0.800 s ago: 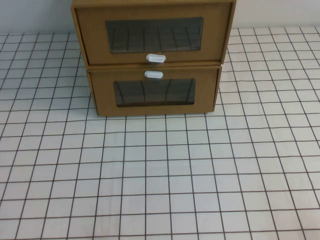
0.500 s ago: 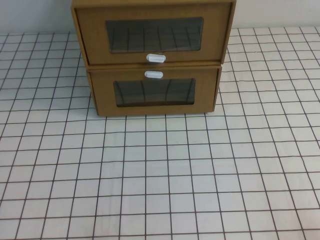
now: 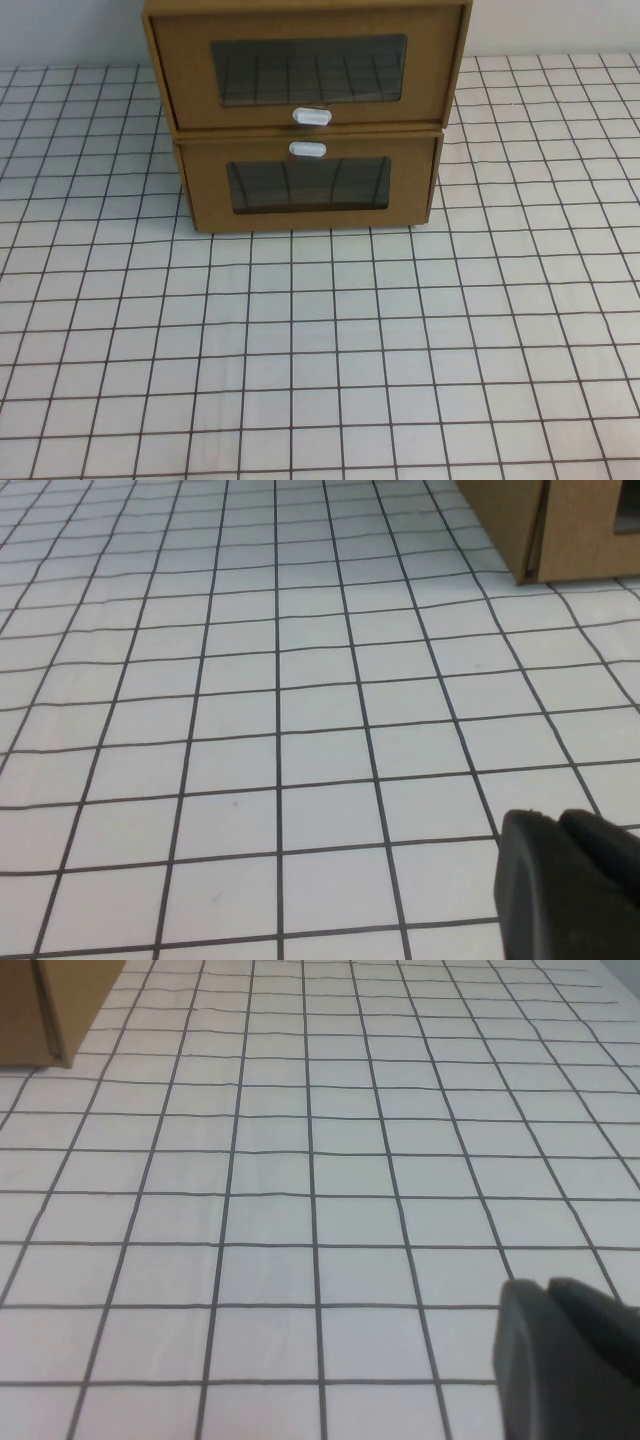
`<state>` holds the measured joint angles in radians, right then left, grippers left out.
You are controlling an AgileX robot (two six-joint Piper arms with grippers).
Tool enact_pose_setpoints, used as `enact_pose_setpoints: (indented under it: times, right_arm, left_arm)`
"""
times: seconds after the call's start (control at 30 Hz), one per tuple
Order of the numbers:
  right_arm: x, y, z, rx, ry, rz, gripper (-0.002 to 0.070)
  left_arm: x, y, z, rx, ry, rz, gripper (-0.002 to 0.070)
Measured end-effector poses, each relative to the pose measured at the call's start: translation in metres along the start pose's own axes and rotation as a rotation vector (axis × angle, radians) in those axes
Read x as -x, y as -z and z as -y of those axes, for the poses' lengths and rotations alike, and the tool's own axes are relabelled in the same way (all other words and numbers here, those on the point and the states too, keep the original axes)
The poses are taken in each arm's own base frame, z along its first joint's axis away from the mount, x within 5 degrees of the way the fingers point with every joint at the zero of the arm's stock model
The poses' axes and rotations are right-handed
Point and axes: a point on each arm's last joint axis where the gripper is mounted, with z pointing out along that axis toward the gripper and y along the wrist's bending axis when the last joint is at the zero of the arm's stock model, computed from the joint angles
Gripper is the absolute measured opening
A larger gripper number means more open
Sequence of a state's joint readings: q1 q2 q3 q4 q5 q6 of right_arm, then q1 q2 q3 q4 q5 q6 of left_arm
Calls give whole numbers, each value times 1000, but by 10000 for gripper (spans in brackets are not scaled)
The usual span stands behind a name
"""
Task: Open the shoe box
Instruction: 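Pull the top drawer of the cardboard box fully open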
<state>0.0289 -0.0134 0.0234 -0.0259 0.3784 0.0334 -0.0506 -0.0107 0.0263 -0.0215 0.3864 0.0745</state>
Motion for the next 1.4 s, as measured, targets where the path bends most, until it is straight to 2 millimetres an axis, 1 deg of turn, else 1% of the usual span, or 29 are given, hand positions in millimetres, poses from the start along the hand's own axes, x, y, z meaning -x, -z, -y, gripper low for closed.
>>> enact_pose_setpoints:
  times: [0.57, 0.63, 0.8, 0.87, 0.93, 1.0, 1.1, 1.2, 1.3, 1.4]
  right_arm:
    - [0, 0, 0, 0, 0, 0, -14]
    - [0, 0, 0, 0, 0, 0, -13]
    - [0, 0, 0, 0, 0, 0, -13]
    - [0, 0, 0, 0, 0, 0, -14]
    - [0, 0, 0, 0, 0, 0, -14]
    - [0, 0, 0, 0, 0, 0, -14]
    - [0, 0, 0, 0, 0, 0, -13]
    - [0, 0, 0, 0, 0, 0, -13]
    - [0, 0, 0, 0, 0, 0, -13]
    - [0, 0, 0, 0, 0, 0, -14]
  left_arm:
    - [2, 0, 0, -3, 13, 18, -2]
    - [4, 0, 2, -22, 78, 41, -2]
    - [17, 2, 6, -100, 425, 168, -2]
    - [21, 3, 5, -113, 509, 216, -2]
    - [25, 3, 3, -110, 534, 257, -2]
    - [28, 4, 2, -99, 521, 297, -2]
    - [30, 5, 1, -96, 538, 322, -2]
    - [32, 6, 2, -116, 568, 294, -2]
    - [51, 8, 6, -147, 553, 194, -2]
    - [74, 1, 11, -173, 506, 21, -2]
